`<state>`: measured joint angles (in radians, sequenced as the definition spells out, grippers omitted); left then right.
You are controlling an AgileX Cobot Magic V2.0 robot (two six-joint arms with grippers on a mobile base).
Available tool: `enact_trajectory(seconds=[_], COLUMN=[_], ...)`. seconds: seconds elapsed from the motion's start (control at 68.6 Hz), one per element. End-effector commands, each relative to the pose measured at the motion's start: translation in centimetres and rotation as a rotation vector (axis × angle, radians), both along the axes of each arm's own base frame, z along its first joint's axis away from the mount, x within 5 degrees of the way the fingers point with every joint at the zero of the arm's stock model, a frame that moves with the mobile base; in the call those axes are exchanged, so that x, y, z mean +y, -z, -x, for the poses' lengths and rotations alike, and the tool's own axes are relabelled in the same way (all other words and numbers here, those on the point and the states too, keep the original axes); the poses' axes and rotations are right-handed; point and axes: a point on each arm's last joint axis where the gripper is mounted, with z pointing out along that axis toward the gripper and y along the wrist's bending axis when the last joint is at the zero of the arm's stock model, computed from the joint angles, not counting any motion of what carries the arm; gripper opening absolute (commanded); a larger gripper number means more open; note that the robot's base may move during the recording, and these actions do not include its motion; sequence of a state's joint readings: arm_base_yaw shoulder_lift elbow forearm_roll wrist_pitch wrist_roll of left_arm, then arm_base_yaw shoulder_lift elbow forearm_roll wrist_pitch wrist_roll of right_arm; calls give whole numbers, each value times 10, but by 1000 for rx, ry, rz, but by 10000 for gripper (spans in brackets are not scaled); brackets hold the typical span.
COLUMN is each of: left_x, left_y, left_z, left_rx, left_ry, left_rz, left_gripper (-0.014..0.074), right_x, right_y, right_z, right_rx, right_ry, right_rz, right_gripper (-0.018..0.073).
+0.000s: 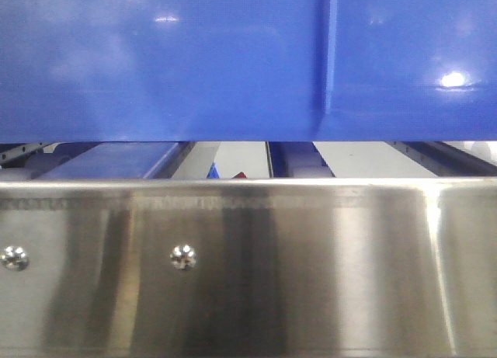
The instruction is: Move blue bin to conveyor side
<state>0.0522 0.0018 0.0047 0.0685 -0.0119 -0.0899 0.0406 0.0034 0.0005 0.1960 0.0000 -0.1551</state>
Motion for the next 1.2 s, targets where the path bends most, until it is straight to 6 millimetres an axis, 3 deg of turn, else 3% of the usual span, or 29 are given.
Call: enact_trajectory(seconds=[0.0, 0.773, 1.079, 1.137, 1.181], left_x=[0, 0, -1, -1, -1], left_y=[-3, -3, -10, -13, -27], left_z=[1, 1, 2, 2, 5], left_rx=[-21, -21, -104, -129, -154], left_ry=[7, 7, 12, 14, 13], left_rz=[3, 3, -1, -3, -4], left_gripper=[-27, -27, -27, -27, -27], right_x=[-1, -1, -2, -2, -1], right_y=[-2, -3, -7, -21, -33], right_z=[0, 1, 1, 4, 7], right_rx=[-23, -34, -72, -112, -132], right_ry=[9, 11, 18, 17, 13], right_rz=[0, 0, -9, -11, -11], right_gripper=[-69, -69, -69, -69, -69])
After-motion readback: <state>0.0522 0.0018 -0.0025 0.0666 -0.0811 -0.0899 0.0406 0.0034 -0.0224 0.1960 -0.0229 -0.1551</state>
